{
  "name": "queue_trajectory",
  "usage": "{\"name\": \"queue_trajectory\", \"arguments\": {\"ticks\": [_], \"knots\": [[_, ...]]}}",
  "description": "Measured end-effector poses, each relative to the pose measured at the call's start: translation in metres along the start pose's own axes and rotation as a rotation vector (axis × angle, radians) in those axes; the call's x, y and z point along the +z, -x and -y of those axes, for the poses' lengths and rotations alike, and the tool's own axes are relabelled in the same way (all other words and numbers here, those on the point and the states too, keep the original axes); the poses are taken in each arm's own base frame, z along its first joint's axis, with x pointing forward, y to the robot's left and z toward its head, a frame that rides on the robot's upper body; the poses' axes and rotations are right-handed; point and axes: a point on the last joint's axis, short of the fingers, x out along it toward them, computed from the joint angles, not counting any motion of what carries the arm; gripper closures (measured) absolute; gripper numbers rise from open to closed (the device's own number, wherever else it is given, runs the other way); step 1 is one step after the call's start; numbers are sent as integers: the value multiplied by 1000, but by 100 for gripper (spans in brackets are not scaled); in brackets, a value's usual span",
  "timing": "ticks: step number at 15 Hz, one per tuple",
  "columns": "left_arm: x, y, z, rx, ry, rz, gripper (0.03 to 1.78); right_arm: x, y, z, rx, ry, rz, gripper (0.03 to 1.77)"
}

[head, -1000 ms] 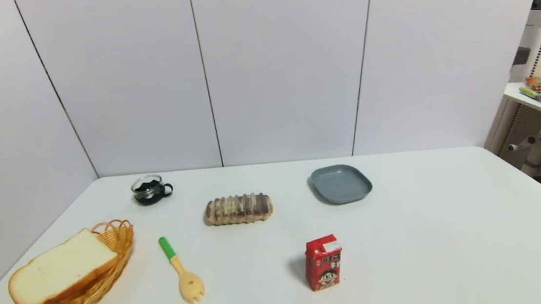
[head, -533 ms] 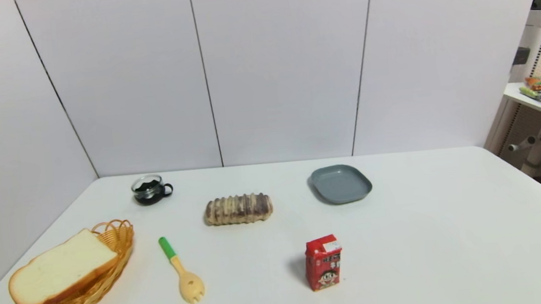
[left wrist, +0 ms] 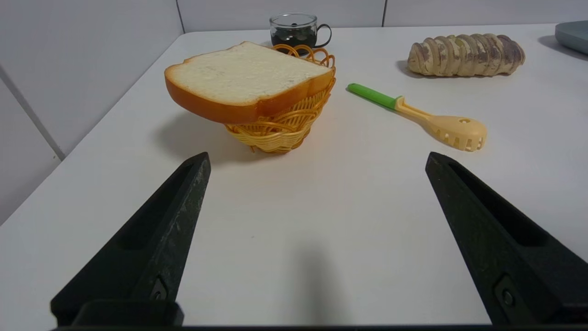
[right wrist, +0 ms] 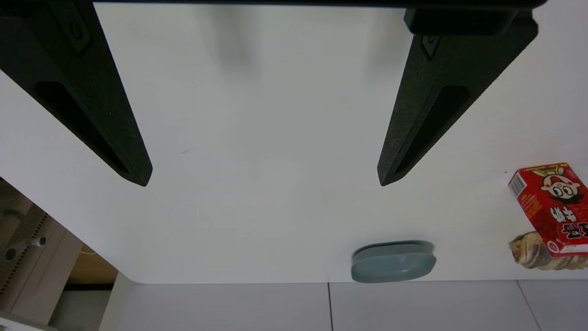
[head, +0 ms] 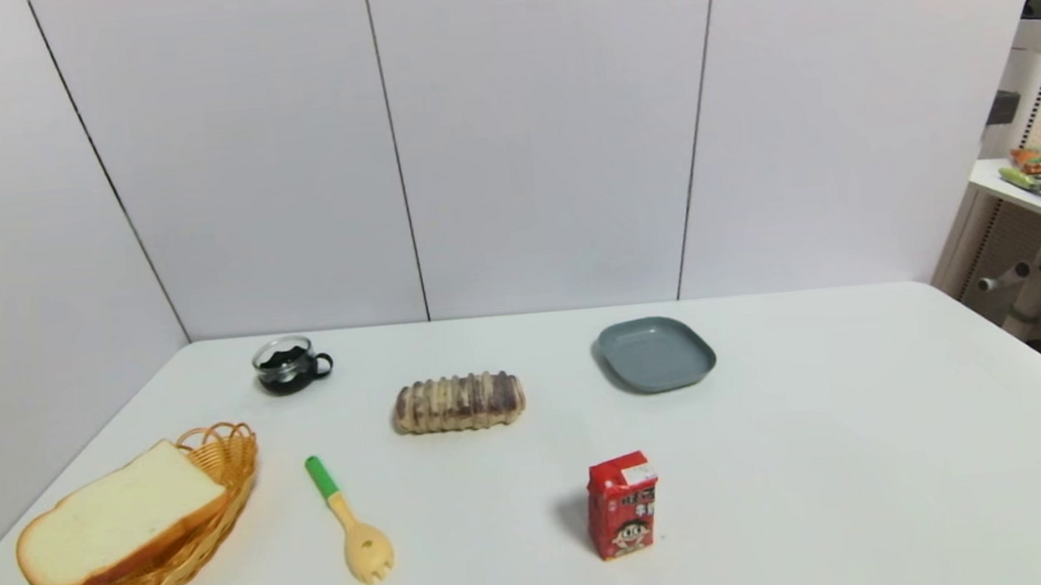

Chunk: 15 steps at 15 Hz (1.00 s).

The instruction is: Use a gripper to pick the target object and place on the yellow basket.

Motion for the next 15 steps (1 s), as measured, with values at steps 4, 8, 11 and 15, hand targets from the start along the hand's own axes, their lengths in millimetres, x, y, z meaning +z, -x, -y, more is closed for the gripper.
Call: {"name": "queue_trajectory", "arguments": {"ticks": [4, 8, 11, 15], "knots": [[0, 0, 0, 0, 0, 1, 12, 0, 0, 0, 0, 0, 0, 10], [0, 0, 0, 0, 0, 0, 12, 0, 0, 0, 0, 0, 0, 10], [0, 0, 0, 0, 0, 0, 12, 0, 0, 0, -1, 0, 1, 10], [0, 0, 0, 0, -1, 0, 12, 0, 0, 0, -1, 0, 0, 10]]}}
